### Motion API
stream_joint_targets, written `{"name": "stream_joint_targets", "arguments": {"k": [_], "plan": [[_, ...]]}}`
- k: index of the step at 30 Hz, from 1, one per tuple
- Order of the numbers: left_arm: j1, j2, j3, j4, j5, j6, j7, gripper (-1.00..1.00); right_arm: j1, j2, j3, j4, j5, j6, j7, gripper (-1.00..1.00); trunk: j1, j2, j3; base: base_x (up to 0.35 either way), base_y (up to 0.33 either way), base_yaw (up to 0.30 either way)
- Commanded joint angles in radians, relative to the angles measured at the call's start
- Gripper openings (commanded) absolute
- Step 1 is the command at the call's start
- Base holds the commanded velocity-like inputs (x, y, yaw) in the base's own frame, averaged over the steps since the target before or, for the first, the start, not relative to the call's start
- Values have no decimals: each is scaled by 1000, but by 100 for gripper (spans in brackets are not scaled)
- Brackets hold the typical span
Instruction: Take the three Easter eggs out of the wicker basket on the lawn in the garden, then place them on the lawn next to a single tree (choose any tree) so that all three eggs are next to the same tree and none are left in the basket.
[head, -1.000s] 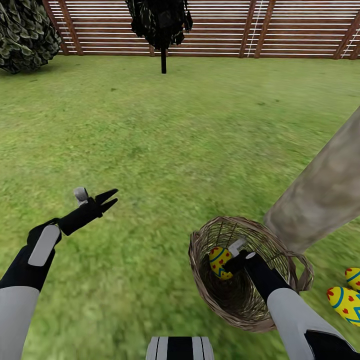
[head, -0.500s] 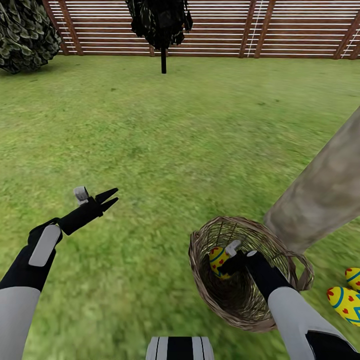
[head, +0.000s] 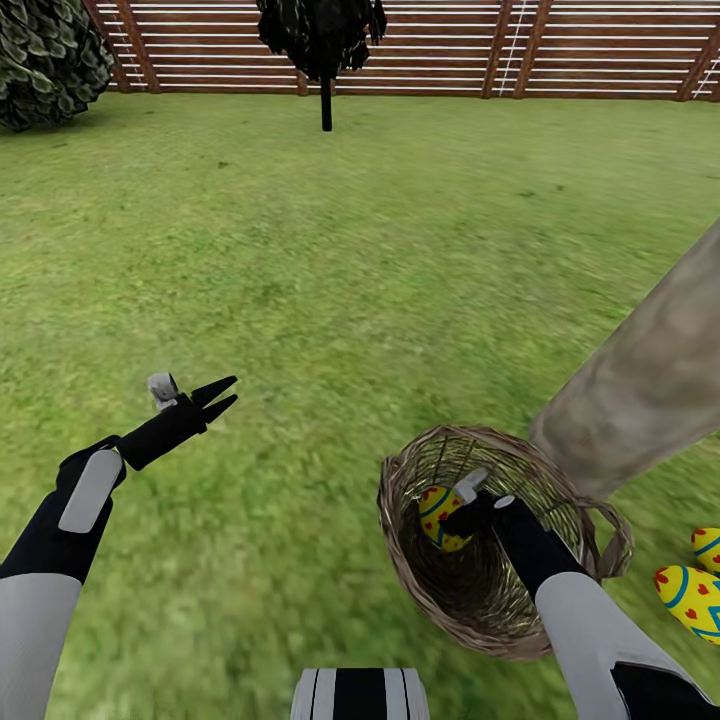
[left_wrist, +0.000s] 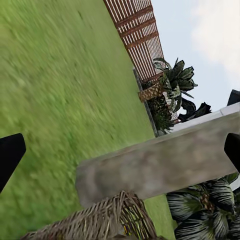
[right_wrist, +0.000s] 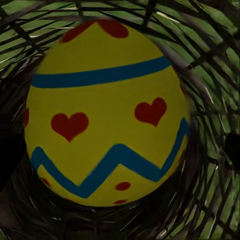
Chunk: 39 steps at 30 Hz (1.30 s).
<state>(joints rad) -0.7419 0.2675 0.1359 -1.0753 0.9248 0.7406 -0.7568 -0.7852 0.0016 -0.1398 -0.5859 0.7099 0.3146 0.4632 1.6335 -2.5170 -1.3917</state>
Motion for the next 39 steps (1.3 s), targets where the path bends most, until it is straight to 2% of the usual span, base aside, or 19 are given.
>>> {"name": "stream_joint_targets", "arguments": {"k": [1,4,8,13,16,20,26,32,39], "plan": [[0,0,1,1,3,6,-1,100,0,1,-6,-2,-1,-2,-14,100,0,0,-1,0,0,0],[0,-1,1,2,4,6,-1,100,0,0,-6,-2,-58,-30,-48,100,0,0,-5,0,0,0],[0,-1,1,1,4,5,-1,100,0,0,-6,0,-77,-37,-55,100,2,-1,-16,0,0,0],[0,-1,1,3,3,5,-1,100,0,0,-5,0,-81,-39,-54,100,2,-1,-16,0,0,0],[0,-1,1,5,3,5,-1,100,0,0,-5,1,-81,-40,-50,100,3,-2,-28,0,0,0],[-1,-1,1,7,3,5,-1,100,0,0,-4,1,-81,-40,-48,100,3,-2,-28,0,0,0],[0,-1,1,9,3,5,0,100,0,1,-4,4,-80,-39,-48,100,6,-3,-51,0,0,0],[0,-1,1,10,3,5,1,100,0,0,-3,2,-79,-36,-50,100,6,-3,-51,0,0,0],[0,-1,1,11,3,5,0,100,0,0,-4,0,-81,-35,-54,100,8,-5,-74,0,0,0]]}}
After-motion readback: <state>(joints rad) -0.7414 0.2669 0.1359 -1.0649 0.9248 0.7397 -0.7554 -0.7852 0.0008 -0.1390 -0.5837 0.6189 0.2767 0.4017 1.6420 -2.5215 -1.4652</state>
